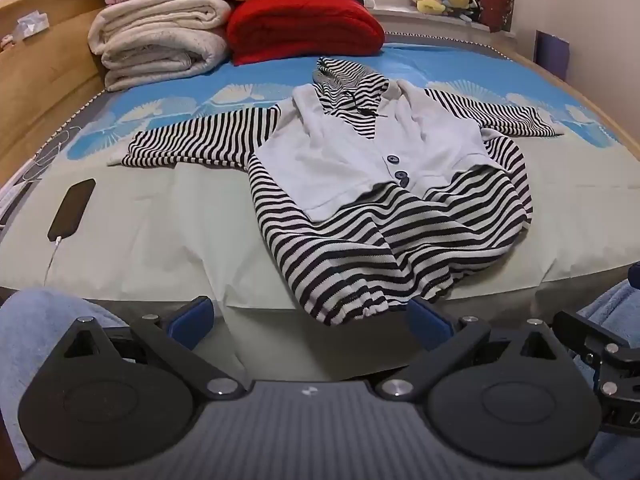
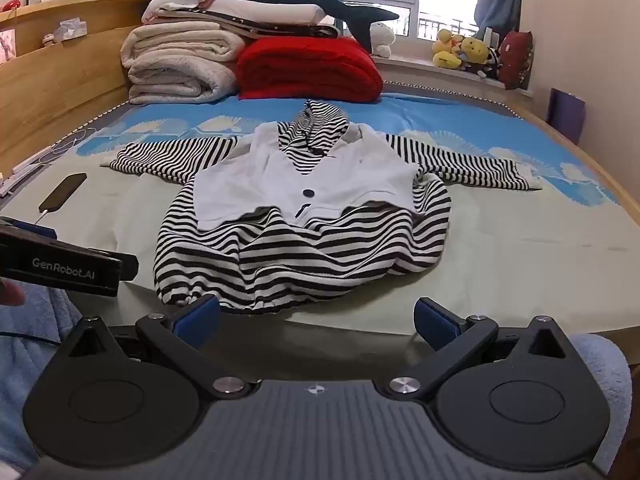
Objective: Fold small clothes
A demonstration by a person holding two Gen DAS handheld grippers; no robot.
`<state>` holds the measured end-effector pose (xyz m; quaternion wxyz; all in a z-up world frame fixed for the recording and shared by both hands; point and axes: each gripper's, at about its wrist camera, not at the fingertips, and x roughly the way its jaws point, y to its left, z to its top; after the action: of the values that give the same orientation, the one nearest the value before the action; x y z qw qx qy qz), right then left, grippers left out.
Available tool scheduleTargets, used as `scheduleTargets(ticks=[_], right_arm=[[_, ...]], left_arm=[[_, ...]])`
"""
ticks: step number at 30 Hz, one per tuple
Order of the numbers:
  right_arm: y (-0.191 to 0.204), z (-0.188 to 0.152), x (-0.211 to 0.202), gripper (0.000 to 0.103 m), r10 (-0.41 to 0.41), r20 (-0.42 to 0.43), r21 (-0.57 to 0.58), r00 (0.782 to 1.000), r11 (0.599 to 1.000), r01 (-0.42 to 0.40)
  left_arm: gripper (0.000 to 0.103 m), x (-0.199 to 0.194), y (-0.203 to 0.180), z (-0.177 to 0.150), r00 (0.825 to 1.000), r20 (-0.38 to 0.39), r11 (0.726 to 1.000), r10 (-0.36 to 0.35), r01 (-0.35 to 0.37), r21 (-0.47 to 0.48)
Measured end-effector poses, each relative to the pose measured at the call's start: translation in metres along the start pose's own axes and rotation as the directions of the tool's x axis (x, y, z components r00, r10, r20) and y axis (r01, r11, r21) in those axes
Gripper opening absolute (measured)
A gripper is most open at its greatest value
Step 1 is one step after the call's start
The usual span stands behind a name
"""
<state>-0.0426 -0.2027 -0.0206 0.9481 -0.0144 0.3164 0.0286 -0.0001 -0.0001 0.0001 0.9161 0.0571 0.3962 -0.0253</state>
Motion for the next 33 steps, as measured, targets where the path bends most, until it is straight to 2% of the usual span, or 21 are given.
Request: scheduleTargets(ticks=[5, 9, 33], right_arm=[[-0.0002, 0.0008, -0.0019, 0.102, -0.014, 0.006, 0.002, 1.0, 1.0, 0.014], [0.0009, 0.0001, 0.0021, 0.102, 0.016, -0.016, 0.012, 1.0, 1.0, -0.015], [0.0033, 0.0024, 0.0068, 0.102, 0.038, -0.029, -0.013, 0.999, 0.999, -0.039]], left_arm=[[0.102, 0.0036, 0.0019, -0.0023, 1.0, -0.009, 1.0, -0.007, 0.007, 0.002], [0.102, 0.0058, -0.0019, -0.0031, 1.0, -0.008, 1.0, 0.007, -0.007, 0.018], [0.102, 0.0027, 0.0007, 0.0007, 1.0, -0.01, 1.0, -0.003, 0.003, 0.006]])
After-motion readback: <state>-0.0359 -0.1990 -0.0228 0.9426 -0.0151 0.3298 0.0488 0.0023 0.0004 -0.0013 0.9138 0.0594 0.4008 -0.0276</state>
